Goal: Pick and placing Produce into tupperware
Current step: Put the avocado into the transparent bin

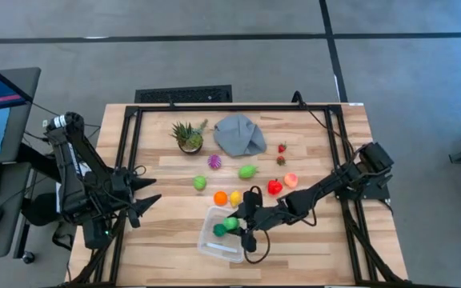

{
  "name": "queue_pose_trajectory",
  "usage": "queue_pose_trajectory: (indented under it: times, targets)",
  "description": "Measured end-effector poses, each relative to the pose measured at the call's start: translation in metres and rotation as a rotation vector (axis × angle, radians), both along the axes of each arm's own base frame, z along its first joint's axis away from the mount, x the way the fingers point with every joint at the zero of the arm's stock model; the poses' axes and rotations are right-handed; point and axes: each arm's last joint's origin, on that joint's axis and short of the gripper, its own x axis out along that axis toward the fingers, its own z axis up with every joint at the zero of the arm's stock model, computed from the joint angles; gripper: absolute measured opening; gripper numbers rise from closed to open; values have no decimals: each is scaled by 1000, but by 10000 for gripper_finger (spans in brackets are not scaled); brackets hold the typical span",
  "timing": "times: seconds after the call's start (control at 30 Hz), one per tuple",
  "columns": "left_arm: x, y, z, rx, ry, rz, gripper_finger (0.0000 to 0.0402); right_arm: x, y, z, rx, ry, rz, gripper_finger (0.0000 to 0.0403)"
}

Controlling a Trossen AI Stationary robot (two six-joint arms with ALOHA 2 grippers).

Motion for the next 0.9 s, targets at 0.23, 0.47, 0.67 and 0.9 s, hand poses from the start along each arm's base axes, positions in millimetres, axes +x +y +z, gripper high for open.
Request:
queue_pose_trajectory:
  times: [0.23,0.47,0.67,0.9]
  targets:
    - [0,0,0,64,13,-13,270,-2,10,1,-49,18,-27,250]
    - [0,-1,2,112,-16,-12,270,13,24,-24,-27,51,2,250]
    - [0,-1,2,98,-21,-11,270,26,36,-36,-78,117,25,250]
    - [1,-2,2,104,-17,-12,270,28,34,-28,-138,152,43,250]
